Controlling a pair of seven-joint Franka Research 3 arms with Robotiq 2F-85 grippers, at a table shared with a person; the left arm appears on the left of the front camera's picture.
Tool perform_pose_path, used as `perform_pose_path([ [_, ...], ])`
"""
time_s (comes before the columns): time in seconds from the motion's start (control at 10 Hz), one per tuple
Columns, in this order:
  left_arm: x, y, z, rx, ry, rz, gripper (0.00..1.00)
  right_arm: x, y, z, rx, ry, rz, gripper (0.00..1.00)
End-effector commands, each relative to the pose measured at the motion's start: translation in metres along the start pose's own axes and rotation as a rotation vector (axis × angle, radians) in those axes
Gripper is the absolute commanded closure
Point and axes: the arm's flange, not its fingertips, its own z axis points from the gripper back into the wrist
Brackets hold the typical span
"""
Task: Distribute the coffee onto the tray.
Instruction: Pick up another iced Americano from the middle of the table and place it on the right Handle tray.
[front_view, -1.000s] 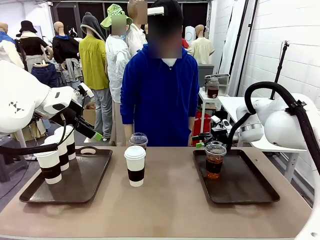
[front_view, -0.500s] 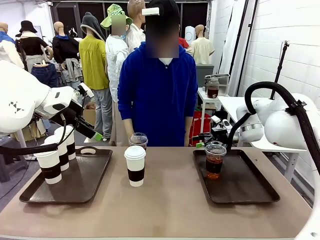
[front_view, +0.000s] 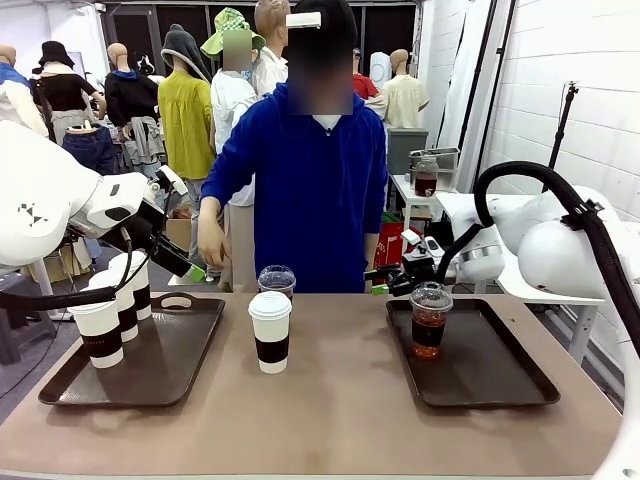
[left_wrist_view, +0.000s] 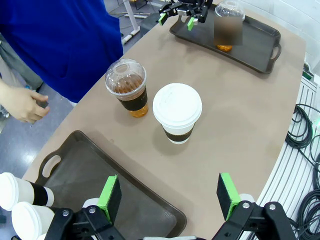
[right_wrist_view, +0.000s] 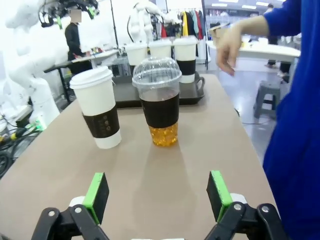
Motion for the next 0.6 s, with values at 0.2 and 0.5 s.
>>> perform_pose_path([
  [0.2, -0.001, 0.002, 0.000, -0.003, -0.003, 0.002, 0.00, 0.011, -0.011, -0.044, 0.023, 0.010, 0.008, 0.00],
  [0.5, -0.001, 0.002, 0.000, -0.003, -0.003, 0.002, 0.00, 0.014, -0.015, -0.078, 0.079, 0.023, 0.018, 0.00],
])
